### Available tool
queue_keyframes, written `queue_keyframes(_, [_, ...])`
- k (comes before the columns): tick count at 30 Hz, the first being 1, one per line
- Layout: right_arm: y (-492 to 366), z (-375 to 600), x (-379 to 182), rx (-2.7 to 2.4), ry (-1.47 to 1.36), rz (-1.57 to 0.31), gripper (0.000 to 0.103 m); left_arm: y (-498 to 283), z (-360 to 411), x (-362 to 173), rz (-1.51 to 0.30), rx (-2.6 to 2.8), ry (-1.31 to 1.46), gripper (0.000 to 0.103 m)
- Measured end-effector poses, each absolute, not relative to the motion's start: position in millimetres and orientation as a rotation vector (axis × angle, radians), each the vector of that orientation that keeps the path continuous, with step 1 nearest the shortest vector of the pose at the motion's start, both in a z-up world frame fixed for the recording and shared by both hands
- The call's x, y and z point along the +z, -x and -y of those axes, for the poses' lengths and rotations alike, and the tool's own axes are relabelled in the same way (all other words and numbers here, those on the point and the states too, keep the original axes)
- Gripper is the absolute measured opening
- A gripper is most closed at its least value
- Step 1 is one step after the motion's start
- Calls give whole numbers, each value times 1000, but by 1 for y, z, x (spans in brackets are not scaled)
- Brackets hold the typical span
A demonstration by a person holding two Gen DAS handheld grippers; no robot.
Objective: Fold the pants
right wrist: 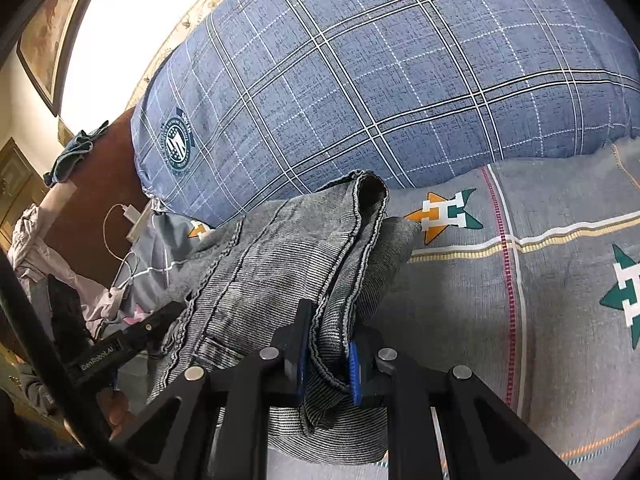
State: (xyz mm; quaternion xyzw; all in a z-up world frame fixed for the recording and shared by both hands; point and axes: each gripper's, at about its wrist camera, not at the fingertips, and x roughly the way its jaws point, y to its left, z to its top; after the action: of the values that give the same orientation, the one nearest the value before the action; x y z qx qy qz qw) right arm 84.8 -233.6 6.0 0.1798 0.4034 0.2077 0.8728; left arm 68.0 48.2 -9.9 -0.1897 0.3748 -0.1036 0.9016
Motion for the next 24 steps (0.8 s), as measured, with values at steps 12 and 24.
queue_keyframes(12, [-118,240,-10,414,-412,-853,17,-105,-33,-14,-793,-192,347,18])
queue_keyframes(24, [-135,239,-65,338,-395,-1004,29,-116,-39,-75,-898,-98,363,33])
